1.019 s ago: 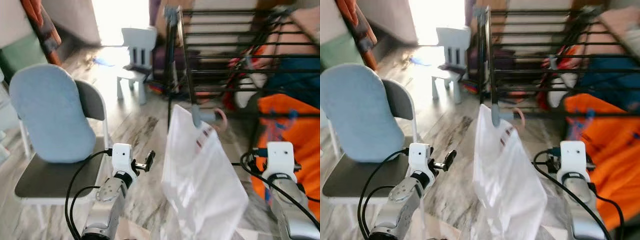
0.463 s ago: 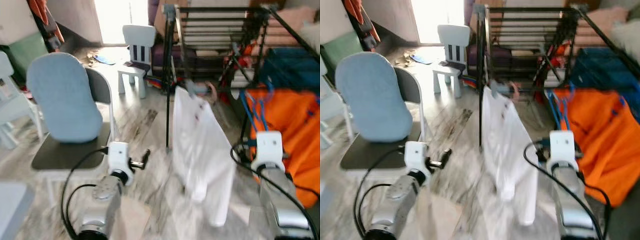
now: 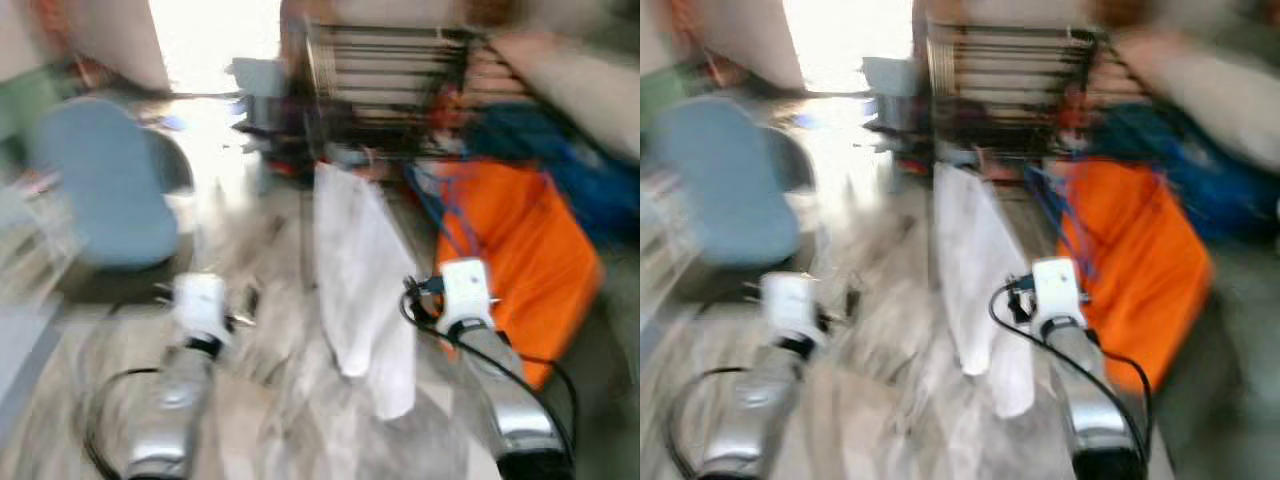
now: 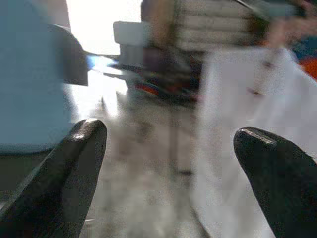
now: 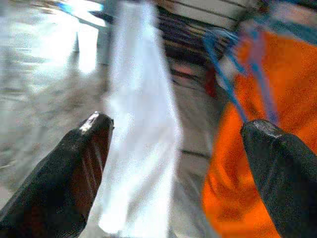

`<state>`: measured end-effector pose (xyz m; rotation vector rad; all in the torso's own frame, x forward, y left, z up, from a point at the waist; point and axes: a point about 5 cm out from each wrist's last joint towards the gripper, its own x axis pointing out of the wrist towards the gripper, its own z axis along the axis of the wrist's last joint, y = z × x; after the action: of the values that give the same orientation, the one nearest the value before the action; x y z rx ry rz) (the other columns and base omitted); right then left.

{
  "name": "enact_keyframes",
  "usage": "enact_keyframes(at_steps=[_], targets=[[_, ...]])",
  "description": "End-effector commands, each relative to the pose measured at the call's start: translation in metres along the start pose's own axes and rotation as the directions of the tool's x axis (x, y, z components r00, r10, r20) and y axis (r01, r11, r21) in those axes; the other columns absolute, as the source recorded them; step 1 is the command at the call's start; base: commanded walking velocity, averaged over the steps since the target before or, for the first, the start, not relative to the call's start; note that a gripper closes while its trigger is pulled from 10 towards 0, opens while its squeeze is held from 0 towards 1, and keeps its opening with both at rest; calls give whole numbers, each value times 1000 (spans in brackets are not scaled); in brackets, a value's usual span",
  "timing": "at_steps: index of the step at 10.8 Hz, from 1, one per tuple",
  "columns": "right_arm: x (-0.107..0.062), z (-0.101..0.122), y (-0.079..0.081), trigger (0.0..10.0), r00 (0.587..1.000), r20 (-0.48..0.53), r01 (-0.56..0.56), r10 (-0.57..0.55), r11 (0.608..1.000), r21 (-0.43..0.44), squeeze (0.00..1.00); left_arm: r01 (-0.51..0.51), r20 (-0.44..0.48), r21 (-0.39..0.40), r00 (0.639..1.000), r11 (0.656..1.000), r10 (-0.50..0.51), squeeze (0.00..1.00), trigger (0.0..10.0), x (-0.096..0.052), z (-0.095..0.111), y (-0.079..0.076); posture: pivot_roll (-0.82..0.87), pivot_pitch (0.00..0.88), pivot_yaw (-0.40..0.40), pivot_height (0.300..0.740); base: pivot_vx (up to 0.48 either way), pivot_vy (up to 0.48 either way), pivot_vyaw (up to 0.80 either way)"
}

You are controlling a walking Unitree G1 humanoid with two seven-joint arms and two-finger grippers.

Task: Hang hanger

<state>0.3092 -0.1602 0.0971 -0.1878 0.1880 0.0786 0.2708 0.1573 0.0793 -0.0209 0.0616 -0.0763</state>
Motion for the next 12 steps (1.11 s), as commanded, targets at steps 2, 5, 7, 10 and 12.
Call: enact_keyframes(at_steps=[2,5,7,10,12], targets=[[9,-2,10,10000,999,0,-54,54,998,-8,0,-54,-25,19,998,998,55,0,10000,-12,-8,4,6,0,-72,740,0,0,0],[22,10,6,10000,996,52,-67,69,997,-44,0,-76,-1,34,997,997,76,0,10000,-11,-2,-1,-33,0,-56,740,0,0,0],[20,7,9,10000,997,68,-36,37,999,-12,0,-38,-15,50,999,998,39,0,10000,-5,-4,-4,-76,0,-19,740,0,0,800],[7,-4,6,10000,997,76,-27,25,999,17,0,53,-24,76,998,996,-52,0,10000,11,-1,-20,-124,0,14,740,0,0,800],[8,-2,-2,10000,996,82,-17,14,999,28,0,83,-44,38,996,996,-82,0,10000,11,-5,-25,-121,0,14,740,0,0,800]])
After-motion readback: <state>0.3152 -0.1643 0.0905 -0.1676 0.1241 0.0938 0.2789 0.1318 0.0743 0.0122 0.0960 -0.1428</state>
